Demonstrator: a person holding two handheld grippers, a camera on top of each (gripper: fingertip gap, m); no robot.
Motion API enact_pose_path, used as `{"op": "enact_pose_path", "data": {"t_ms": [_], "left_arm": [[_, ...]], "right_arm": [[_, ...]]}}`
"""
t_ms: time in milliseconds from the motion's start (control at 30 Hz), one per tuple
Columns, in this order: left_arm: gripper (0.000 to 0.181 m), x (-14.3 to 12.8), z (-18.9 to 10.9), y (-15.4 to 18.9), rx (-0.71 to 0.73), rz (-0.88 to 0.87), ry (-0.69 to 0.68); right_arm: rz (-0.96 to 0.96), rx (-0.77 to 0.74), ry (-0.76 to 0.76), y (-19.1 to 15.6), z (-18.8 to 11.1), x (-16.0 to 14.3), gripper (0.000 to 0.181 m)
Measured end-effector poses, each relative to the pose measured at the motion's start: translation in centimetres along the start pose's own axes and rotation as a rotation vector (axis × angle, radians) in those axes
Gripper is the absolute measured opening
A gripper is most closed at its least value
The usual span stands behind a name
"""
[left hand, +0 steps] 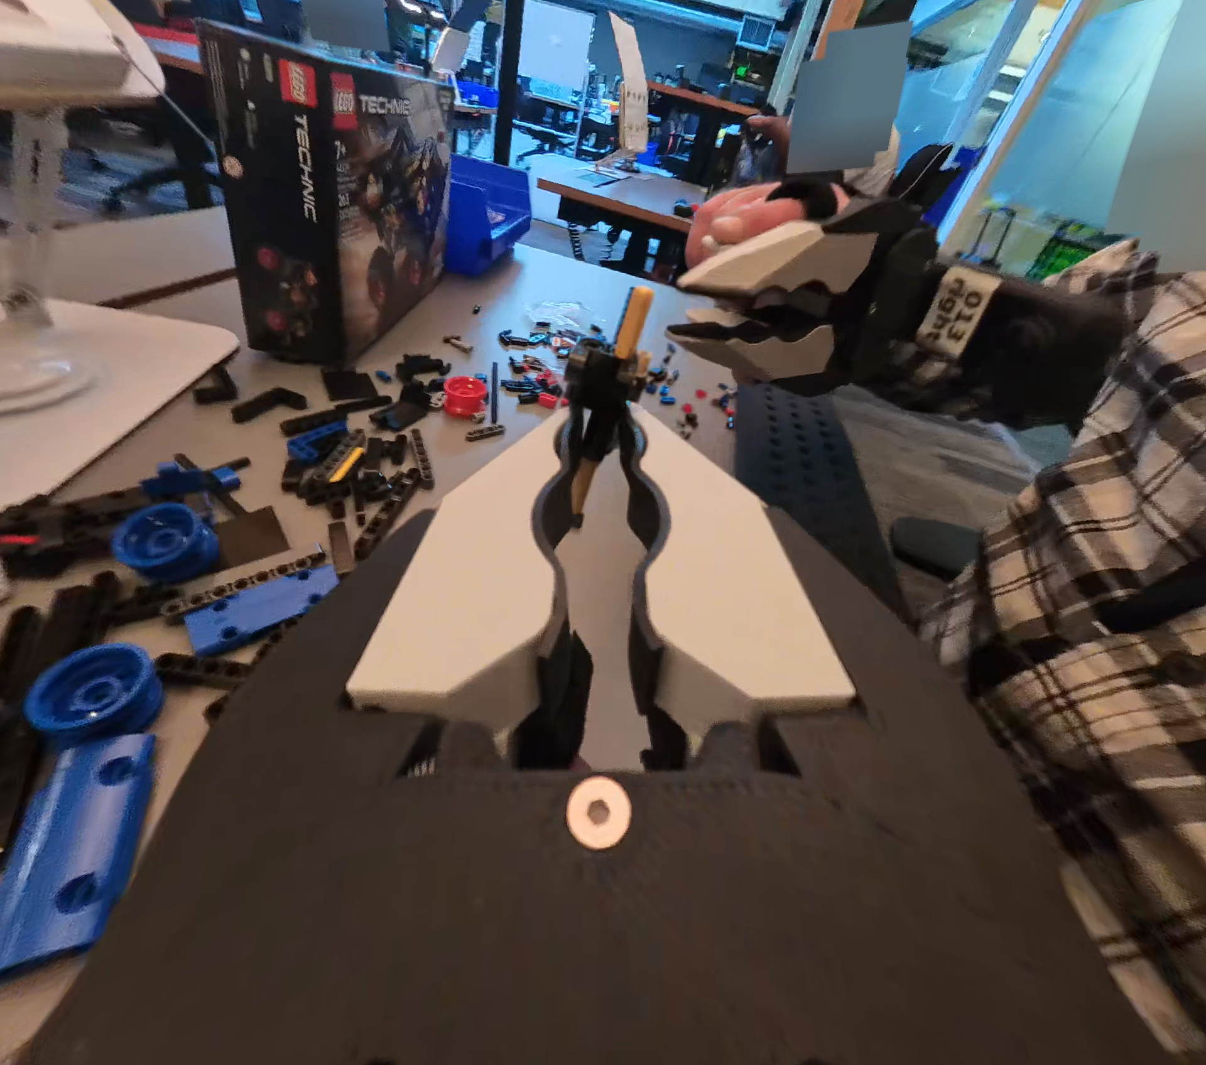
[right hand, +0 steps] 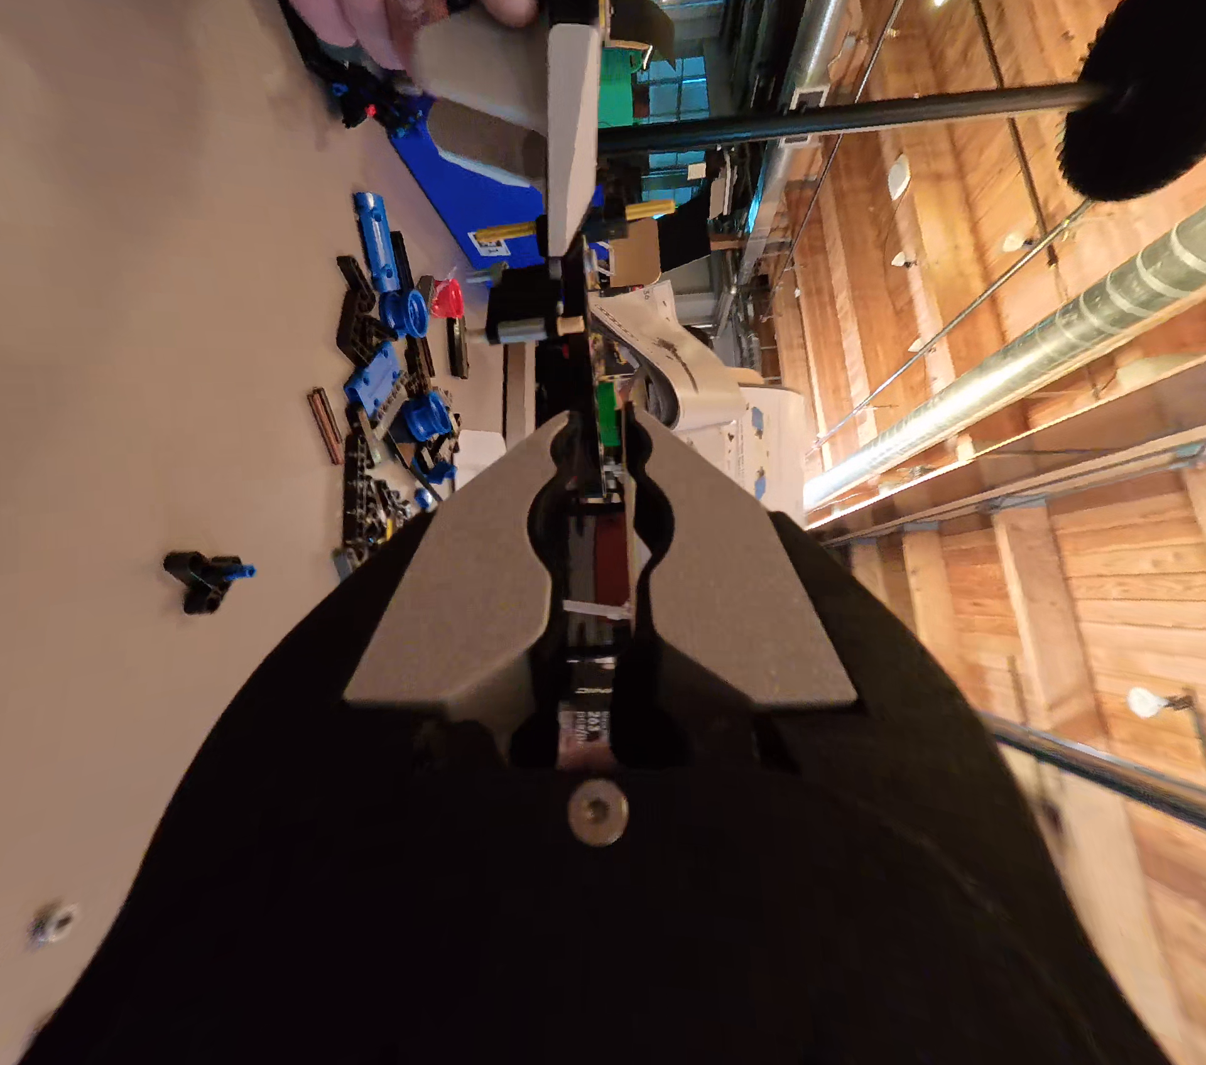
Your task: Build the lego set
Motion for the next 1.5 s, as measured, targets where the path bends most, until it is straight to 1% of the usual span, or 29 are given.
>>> {"op": "enact_pose_path", "data": {"t_ms": [33, 67, 133, 233, 300, 367, 433, 467, 500, 600, 700, 767, 867, 1000, 1067, 1133, 1200, 1267, 1333, 1367, 1500], "left_arm": [[0.009, 0.1, 0.0, 0.2, 0.007, 0.023, 0.003], [0.008, 0.3, 0.0, 0.4, 0.006, 0.036, 0.019], [0.008, 0.4, 0.1, 0.5, 0.026, 0.051, 0.03], [0.008, 0.6, 0.3, 0.7, 0.07, 0.105, 0.025], [0.008, 0.8, 0.3, 1.0, 0.097, 0.137, 0.037], [0.008, 1.1, 0.3, 1.1, 0.126, 0.149, 0.065], [0.008, 1.2, 0.4, 1.3, 0.13, 0.169, 0.072], [0.008, 1.2, 0.5, 1.3, 0.144, 0.186, 0.067], [0.008, 1.1, 0.7, 1.4, 0.15, 0.2, 0.058], [0.007, 1.2, 0.7, 1.2, 0.18, 0.21, 0.063], [0.007, 1.1, 0.1, 0.9, 0.169, 0.186, 0.081], [0.006, 0.9, 0.0, 0.8, 0.176, 0.179, 0.084], [0.006, 0.8, -0.1, 0.6, 0.19, 0.172, 0.093], [0.006, 0.7, -0.2, 0.5, 0.191, 0.17, 0.106], [0.006, 0.7, -0.2, 0.5, 0.199, 0.189, 0.095], [0.006, 0.7, -0.1, 0.6, 0.19, 0.191, 0.097], [0.006, 0.7, -0.1, 0.6, 0.18, 0.192, 0.1], [0.006, 0.7, -0.1, 0.6, 0.19, 0.194, 0.098], [0.006, 0.6, -0.1, 0.5, 0.189, 0.189, 0.103], [0.006, 0.7, -0.2, 0.5, 0.185, 0.181, 0.113], [0.007, 0.7, -0.4, 0.3, 0.174, 0.168, 0.129]], "right_arm": [[0.051, 0.011, -0.001, 0.2, 0.0, -0.1, 0.018], [0.094, 0.024, -0.012, 0.4, 0.1, -0.2, 0.02], [0.123, 0.048, -0.049, 0.4, 0.4, -0.5, 0.027], [0.196, 0.078, -0.053, 0.6, 0.7, -0.4, 0.029], [0.265, 0.08, -0.057, 1.1, 0.7, -0.1, 0.02], [0.316, 0.102, -0.03, 1.3, 0.4, 0.5, 0.001], [0.414, 0.207, -0.028, 1.0, 0.7, 0.8, 0.0], [0.472, 0.243, -0.053, 1.0, 1.1, 0.7, 0.004], [0.518, 0.261, -0.066, 0.9, 1.5, 0.7, 0.007], [0.584, 0.305, -0.037, 0.8, 2.0, 1.3, 0.007], [0.588, 0.352, 0.017, 0.7, 2.2, 2.3, 0.013], [0.568, 0.363, 0.022, 0.7, 2.4, 2.4, 0.014], [0.592, 0.371, 0.0, 1.0, 2.7, 2.1, 0.014], [0.627, 0.305, 0.02, 2.3, 2.5, 1.5, 0.014], [0.597, 0.227, -0.012, 3.0, 2.7, 0.9, 0.018], [0.558, 0.209, -0.061, 3.1, 3.2, 0.3, 0.025], [0.519, 0.197, -0.095, 2.9, 3.8, -0.1, 0.027], [0.474, 0.181, -0.119, 2.5, 4.2, -0.1, 0.023], [0.423, 0.175, -0.126, 2.1, 4.6, 0.2, 0.01], [0.405, 0.167, -0.125, 1.9, 4.7, 0.3, 0.007], [0.371, 0.13, -0.123, 1.8, 4.8, 0.6, 0.006]]}}
Point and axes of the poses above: each gripper's, where its closed fingertips meet, z out along the fingers, x out of its top, y = z × x across the jaws, the point moved 9 cm from there along -z, back along the fingers, and after that the axes turned 11 degrees about -y, right-handed, at the moved point
